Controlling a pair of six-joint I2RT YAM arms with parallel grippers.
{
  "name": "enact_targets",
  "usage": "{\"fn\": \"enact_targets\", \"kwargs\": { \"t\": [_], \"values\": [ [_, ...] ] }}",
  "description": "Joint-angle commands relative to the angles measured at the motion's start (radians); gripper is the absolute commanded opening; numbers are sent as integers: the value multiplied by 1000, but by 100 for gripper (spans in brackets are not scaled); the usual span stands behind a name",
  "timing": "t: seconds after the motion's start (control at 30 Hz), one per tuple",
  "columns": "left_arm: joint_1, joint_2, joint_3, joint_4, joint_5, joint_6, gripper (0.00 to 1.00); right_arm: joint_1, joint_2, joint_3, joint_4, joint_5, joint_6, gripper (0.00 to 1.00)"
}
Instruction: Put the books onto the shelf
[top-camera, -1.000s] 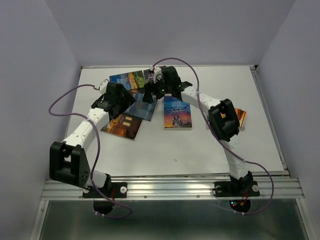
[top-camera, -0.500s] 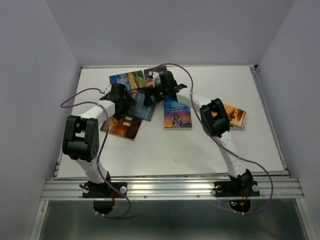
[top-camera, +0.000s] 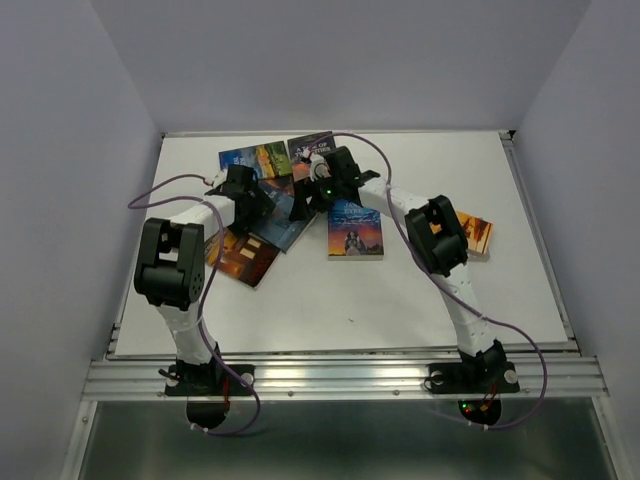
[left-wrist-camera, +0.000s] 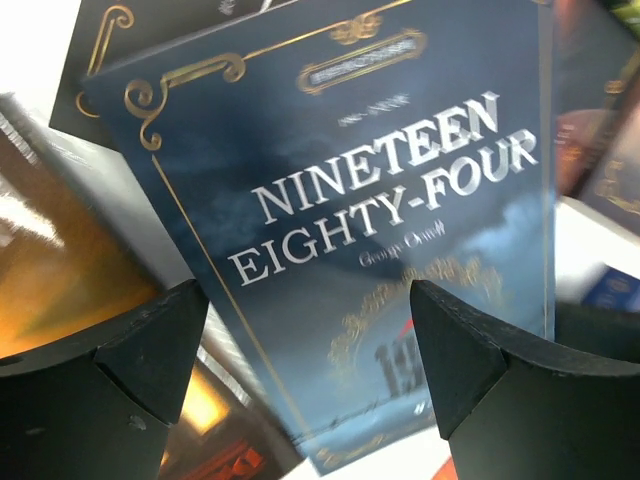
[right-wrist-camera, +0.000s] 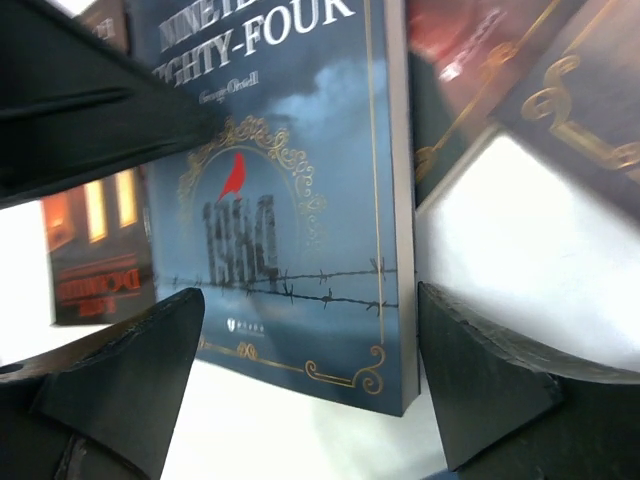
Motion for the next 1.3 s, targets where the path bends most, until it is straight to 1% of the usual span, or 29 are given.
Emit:
{"fn": "enact_targets", "kwargs": {
  "t": [0.0,0.07,0.17,0.2,0.3,0.4,0.5,0.6,0.63,0.7,0.77,0.83,0.87,0.9,1.0,1.07,1.1,1.17,1.2,1.27],
  "values": [
    [1,20,-1,-2,-11,-8,93,9,-36,2,-81,-117,155,87],
    [1,22,-15,3,-7,-11,93,9,-21,16,-81,-141,190,84],
    [1,20,-44,15,5,-23,92,9,0,45,-78,-152,235,75],
    [1,17,-52,17,6,-23,91,9,3,60,-77,-152,252,69],
    [0,8,-65,20,7,-29,90,9,16,85,-66,-154,276,54],
    [-3,-3,-84,28,7,-36,89,9,14,87,-32,-175,305,45],
    [-8,-4,-96,32,12,-40,89,9,8,85,-11,-217,327,39],
    [-9,-3,-107,38,16,-48,89,9,-1,71,24,-278,342,36],
    [-12,-3,-108,43,19,-48,89,9,-9,67,44,-287,345,33],
    [-14,-3,-110,47,27,-52,89,9,-15,51,57,-295,350,31],
    [-17,-4,-110,49,30,-52,89,9,-15,45,64,-313,351,26],
    [-18,-14,-111,51,30,-54,89,9,-13,41,64,-321,350,16],
    [-19,-18,-111,48,30,-54,89,9,-18,33,64,-315,342,7],
    [-19,-33,-110,44,30,-53,89,9,-24,25,64,-298,336,1],
    [-19,-90,-87,6,0,-49,91,9,-73,-13,64,-219,307,1],
    [-17,-131,-61,-31,-33,-42,95,9,-107,-35,66,-139,302,1],
    [-17,-177,-27,-79,-69,-42,96,9,-121,-42,67,-113,304,1],
    [-17,-225,8,-123,-103,-36,99,9,-171,-71,83,-71,308,1],
    [-17,-274,43,-158,-128,-30,99,9,-187,-87,98,-39,333,1],
    [-17,-319,73,-186,-143,-14,99,0,-242,-151,168,-16,365,1]
  ]
}}
